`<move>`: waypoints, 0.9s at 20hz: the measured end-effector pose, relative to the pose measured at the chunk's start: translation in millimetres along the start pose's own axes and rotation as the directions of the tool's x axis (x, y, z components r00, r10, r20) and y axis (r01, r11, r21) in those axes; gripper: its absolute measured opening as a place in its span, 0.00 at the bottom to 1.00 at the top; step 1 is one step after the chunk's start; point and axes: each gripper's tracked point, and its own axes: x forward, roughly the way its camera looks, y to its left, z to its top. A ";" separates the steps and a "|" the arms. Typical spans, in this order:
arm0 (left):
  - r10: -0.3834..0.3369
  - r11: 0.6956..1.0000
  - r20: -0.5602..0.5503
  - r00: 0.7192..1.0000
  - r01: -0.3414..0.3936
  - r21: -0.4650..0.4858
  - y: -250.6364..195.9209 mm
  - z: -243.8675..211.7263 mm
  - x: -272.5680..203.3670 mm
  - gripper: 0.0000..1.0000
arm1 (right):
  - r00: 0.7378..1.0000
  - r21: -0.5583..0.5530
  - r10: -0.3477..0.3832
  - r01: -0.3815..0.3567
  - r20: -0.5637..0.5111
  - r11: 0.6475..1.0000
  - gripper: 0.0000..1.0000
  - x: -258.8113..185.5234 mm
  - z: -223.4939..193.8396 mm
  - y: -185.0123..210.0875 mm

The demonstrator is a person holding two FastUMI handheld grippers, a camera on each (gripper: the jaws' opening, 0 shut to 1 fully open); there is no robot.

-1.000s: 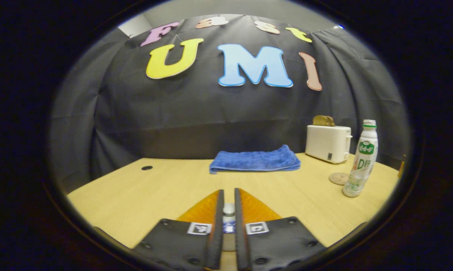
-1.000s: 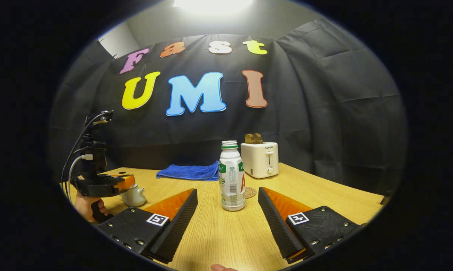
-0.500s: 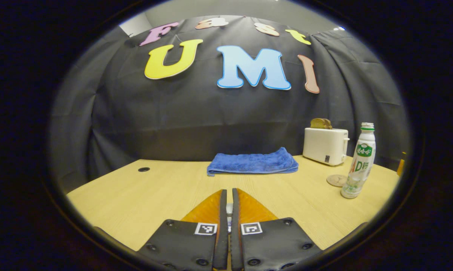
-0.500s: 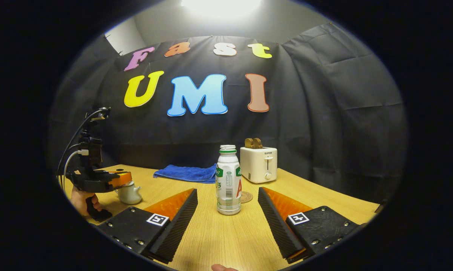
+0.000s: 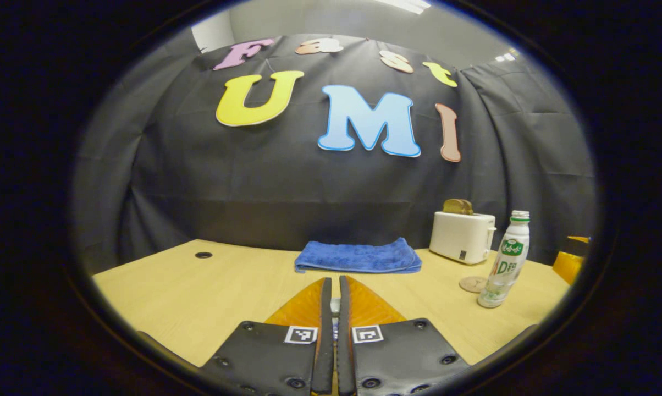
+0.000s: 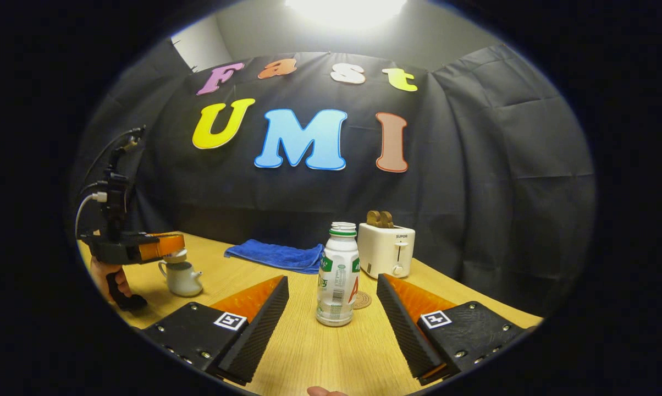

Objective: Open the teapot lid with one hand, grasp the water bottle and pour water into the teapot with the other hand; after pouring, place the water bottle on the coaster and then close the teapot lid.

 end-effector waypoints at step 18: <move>-0.004 1.000 0.044 0.999 0.004 0.003 1.2 11.6 -12.3 0.09 | 0.984 -0.013 -0.022 0.020 -0.175 1.000 0.99 102.7 -43.5 -19.6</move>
